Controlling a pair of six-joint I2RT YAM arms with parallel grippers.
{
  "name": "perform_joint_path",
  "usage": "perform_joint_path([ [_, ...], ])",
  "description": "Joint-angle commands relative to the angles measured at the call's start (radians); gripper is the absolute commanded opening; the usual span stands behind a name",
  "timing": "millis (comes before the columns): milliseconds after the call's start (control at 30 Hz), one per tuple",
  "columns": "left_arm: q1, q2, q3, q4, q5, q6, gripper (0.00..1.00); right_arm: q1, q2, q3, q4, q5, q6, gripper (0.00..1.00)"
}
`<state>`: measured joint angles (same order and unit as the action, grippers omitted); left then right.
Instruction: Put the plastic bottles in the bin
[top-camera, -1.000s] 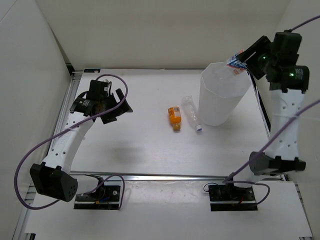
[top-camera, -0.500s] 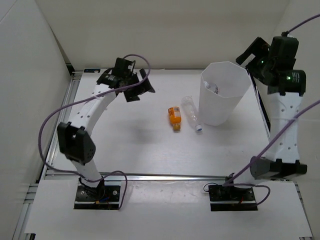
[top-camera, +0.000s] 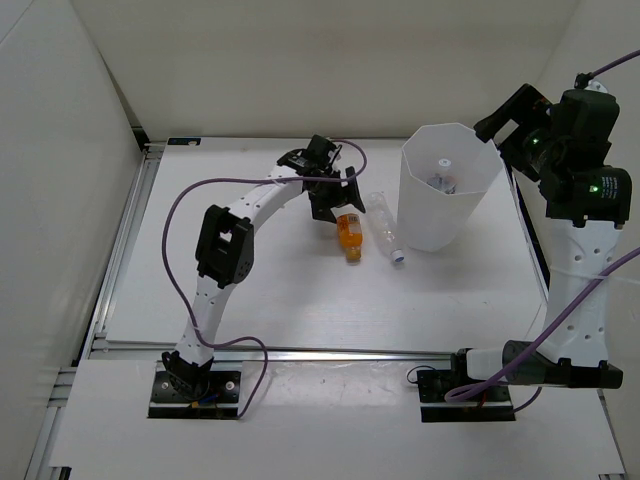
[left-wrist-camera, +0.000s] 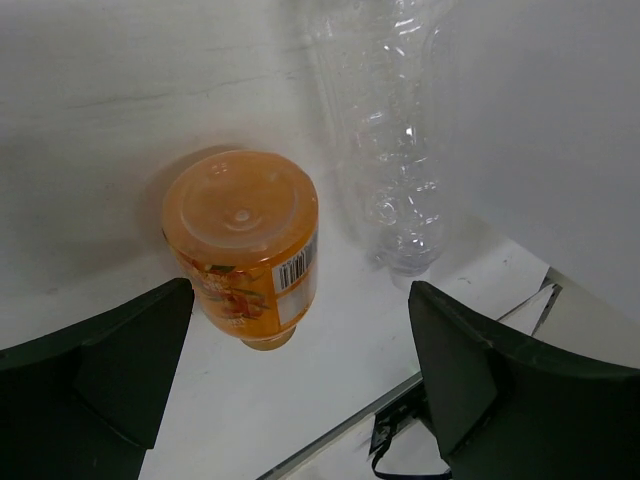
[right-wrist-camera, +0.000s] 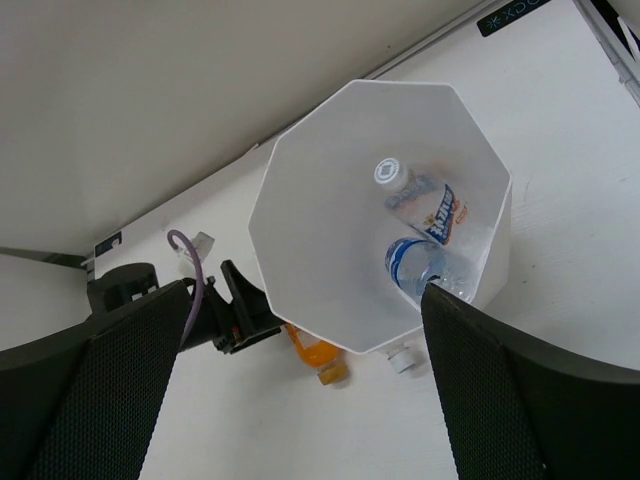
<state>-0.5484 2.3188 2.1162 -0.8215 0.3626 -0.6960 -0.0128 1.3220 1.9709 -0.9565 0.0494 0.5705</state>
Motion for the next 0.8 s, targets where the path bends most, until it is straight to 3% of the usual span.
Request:
perform_joint_path([
  [0,-0.001,-0.032,0.042,-0.004,0.015,0.019,1.00,-0.004,-0.009,0.031,0.010,-0.002,-0.020,1.00],
  [500,-0.051,0.132,0.062,-0.045,0.006,0.101,1.00,-0.004,-0.009,0.009,-0.018,0.050,-0.020,1.00],
  [600,-0.051,0.154,0.062,-0.067,0.016,0.121,0.94,-0.004,-0.020,-0.001,-0.018,0.061,-0.020,1.00],
  [767,-0.022,0.130,0.062,-0.090,0.036,0.130,0.70,-0.004,-0.029,-0.012,-0.018,0.081,-0.020,1.00],
])
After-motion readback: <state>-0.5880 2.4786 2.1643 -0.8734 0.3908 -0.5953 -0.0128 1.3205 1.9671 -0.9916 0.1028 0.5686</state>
